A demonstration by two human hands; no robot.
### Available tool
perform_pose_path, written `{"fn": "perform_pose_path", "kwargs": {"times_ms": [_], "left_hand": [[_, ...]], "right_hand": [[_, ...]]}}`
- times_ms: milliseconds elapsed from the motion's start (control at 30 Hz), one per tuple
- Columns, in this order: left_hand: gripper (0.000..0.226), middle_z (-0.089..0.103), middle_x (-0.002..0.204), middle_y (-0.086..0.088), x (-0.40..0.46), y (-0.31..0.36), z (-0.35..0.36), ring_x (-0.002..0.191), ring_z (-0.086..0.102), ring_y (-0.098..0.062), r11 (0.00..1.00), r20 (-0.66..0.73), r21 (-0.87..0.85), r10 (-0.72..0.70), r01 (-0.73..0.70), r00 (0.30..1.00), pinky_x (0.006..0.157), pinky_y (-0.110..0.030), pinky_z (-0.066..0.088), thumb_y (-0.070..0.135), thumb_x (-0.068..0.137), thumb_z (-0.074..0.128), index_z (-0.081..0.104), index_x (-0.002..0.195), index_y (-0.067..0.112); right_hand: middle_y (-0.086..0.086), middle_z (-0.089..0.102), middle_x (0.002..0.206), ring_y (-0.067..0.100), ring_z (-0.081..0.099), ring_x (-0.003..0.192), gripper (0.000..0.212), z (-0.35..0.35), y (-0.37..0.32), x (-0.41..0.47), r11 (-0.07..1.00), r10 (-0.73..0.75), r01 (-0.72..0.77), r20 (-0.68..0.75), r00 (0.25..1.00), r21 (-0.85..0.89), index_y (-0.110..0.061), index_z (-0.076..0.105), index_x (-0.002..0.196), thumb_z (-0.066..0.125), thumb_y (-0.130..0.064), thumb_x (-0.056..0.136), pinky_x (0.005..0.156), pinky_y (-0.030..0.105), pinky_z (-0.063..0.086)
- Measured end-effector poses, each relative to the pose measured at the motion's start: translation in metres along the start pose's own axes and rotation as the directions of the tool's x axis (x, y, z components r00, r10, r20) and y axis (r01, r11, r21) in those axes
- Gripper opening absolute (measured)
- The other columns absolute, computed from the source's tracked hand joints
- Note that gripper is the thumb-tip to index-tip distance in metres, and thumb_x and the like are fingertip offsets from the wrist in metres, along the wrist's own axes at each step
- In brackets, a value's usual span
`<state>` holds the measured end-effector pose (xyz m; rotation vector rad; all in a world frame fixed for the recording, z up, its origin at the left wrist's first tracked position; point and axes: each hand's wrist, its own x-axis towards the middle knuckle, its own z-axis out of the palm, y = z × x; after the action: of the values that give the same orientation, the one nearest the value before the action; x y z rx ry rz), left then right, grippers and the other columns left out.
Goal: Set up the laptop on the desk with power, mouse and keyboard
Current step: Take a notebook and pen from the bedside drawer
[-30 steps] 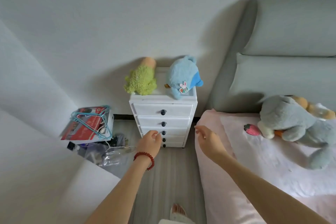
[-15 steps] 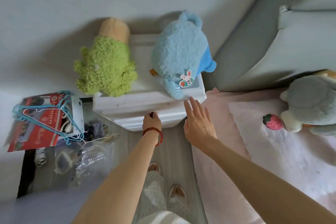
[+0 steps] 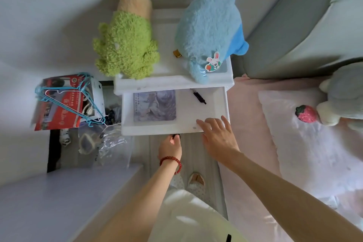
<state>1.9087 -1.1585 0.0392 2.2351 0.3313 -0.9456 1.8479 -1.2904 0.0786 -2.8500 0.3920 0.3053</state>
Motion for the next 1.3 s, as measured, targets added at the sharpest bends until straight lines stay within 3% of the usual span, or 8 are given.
{"fn": "perform_pose_path", "kwargs": {"times_ms": [167, 267, 367, 533, 700, 867, 1067, 1300], "left_hand": [[0.026, 0.066, 0.098, -0.015, -0.028, -0.026, -0.006, 0.087, 0.061, -0.026, 0.995, 0.082, 0.058, -0.085, 0.08, 0.993, 0.083, -0.032, 0.046, 0.016, 0.091, 0.042, 0.066, 0.089, 0.008], [0.035, 0.059, 0.065, -0.014, -0.044, -0.033, -0.03, 0.067, 0.061, -0.024, 0.93, 0.219, 0.366, -0.039, -0.045, 0.975, 0.068, -0.029, 0.048, 0.025, 0.089, 0.043, 0.056, 0.058, 0.016], [0.039, 0.068, 0.073, -0.011, -0.058, -0.028, -0.056, 0.074, 0.065, -0.026, 0.842, 0.202, 0.497, 0.124, -0.211, 0.971, 0.065, -0.031, 0.051, 0.033, 0.09, 0.041, 0.066, 0.07, 0.011], [0.022, 0.063, 0.092, -0.003, -0.052, -0.012, -0.065, 0.09, 0.056, -0.022, 0.846, -0.163, 0.37, 0.467, -0.385, 0.869, 0.07, -0.033, 0.048, 0.023, 0.092, 0.044, 0.062, 0.084, 0.014], [0.05, 0.031, 0.145, -0.017, 0.008, -0.012, -0.05, 0.133, 0.028, -0.034, 0.885, -0.111, 0.445, 0.209, -0.139, 0.972, 0.104, -0.048, 0.036, 0.027, 0.09, 0.048, 0.034, 0.135, 0.008], [0.091, -0.008, 0.153, -0.023, 0.055, -0.003, -0.034, 0.141, 0.008, -0.04, 0.824, -0.054, 0.565, 0.079, -0.035, 0.995, 0.111, -0.047, 0.025, 0.049, 0.084, 0.054, -0.003, 0.145, 0.012], [0.114, -0.006, 0.153, -0.024, 0.075, 0.003, -0.014, 0.138, 0.011, -0.042, 0.803, -0.145, 0.593, 0.03, 0.063, 0.989, 0.11, -0.047, 0.024, 0.065, 0.066, 0.065, -0.009, 0.143, 0.024], [0.11, 0.012, 0.146, -0.028, 0.087, -0.006, -0.009, 0.132, 0.02, -0.042, 0.751, -0.182, 0.66, 0.203, -0.033, 0.962, 0.111, -0.047, 0.022, 0.068, 0.062, 0.065, 0.004, 0.143, 0.026]], "right_hand": [[0.008, 0.066, 0.086, 0.028, 0.064, 0.077, 0.043, 0.006, 0.001, -0.034, 0.999, -0.038, 0.038, 0.059, 0.997, 0.005, -0.016, 0.065, 0.103, 0.075, -0.001, 0.064, 0.077, 0.042, 0.052], [0.009, 0.065, 0.089, 0.029, 0.063, 0.081, 0.045, 0.007, 0.005, -0.052, 0.999, -0.032, 0.028, 0.098, 0.995, 0.042, -0.016, 0.063, 0.106, 0.074, 0.002, 0.065, 0.078, 0.043, 0.05], [0.01, 0.065, 0.093, 0.031, 0.062, 0.088, 0.038, 0.004, 0.005, -0.051, 0.996, -0.056, 0.046, 0.112, 0.992, 0.082, -0.015, 0.061, 0.11, 0.068, -0.005, 0.075, 0.083, 0.044, 0.047], [0.006, 0.066, 0.104, 0.025, 0.06, 0.097, 0.028, 0.002, 0.001, -0.043, 0.991, -0.085, 0.064, 0.186, 0.979, 0.115, -0.019, 0.058, 0.117, 0.046, -0.021, 0.092, 0.086, 0.037, 0.046], [0.0, 0.066, 0.105, 0.019, 0.06, 0.095, 0.03, 0.013, 0.001, -0.029, 0.991, 0.007, -0.035, 0.216, 0.976, 0.128, -0.022, 0.058, 0.114, 0.035, -0.023, 0.095, 0.084, 0.032, 0.046], [0.001, 0.051, 0.133, 0.021, 0.049, 0.118, 0.036, 0.025, -0.011, 0.005, 0.96, 0.159, -0.216, 0.29, 0.944, 0.176, -0.022, 0.044, 0.13, 0.036, -0.022, 0.095, 0.097, 0.036, 0.039], [0.01, 0.048, 0.126, 0.028, 0.045, 0.114, 0.037, 0.033, -0.012, 0.064, 0.92, 0.365, -0.389, 0.254, 0.896, 0.05, -0.011, 0.036, 0.128, 0.044, -0.021, 0.092, 0.091, 0.042, 0.043], [0.012, 0.053, 0.116, 0.028, 0.052, 0.106, 0.036, 0.058, -0.013, 0.095, 0.928, 0.37, -0.348, 0.229, 0.9, -0.133, -0.005, 0.039, 0.118, 0.051, -0.002, 0.085, 0.083, 0.036, 0.045]]}}
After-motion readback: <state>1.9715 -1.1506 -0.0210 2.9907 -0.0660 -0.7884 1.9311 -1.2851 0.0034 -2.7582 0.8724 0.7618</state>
